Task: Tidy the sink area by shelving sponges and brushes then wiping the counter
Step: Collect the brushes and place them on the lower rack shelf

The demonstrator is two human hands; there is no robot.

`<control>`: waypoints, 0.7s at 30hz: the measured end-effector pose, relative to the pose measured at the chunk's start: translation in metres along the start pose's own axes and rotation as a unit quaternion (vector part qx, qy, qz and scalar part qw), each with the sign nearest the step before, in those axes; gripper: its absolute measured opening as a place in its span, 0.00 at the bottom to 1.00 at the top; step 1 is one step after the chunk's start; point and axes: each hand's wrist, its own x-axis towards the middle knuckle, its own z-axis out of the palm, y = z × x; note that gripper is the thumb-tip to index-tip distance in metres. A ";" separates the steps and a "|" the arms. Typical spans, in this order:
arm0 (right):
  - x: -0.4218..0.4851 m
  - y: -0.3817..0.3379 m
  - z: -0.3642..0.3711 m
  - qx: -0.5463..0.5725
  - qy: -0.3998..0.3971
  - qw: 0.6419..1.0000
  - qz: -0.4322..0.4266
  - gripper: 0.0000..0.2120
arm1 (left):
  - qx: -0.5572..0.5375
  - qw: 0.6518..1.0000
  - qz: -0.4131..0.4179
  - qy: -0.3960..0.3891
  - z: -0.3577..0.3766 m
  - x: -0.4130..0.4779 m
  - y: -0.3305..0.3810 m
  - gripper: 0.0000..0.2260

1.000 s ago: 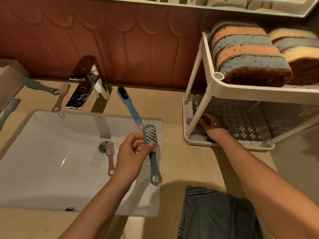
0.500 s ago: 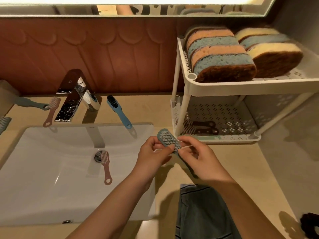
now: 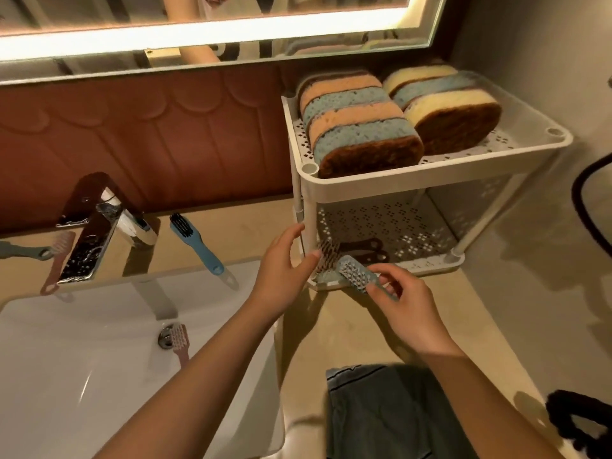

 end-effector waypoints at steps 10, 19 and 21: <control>0.068 0.012 0.008 -0.192 0.067 0.979 0.012 0.12 | 0.091 0.987 0.125 0.051 0.018 0.012 -0.033 0.07; 0.143 0.000 0.045 -0.191 0.017 0.980 -0.045 0.10 | 0.123 0.979 0.135 0.086 0.024 0.013 -0.040 0.06; 0.152 0.000 0.054 -0.209 0.006 0.977 -0.051 0.09 | 0.120 0.978 0.141 0.092 0.025 0.013 -0.041 0.08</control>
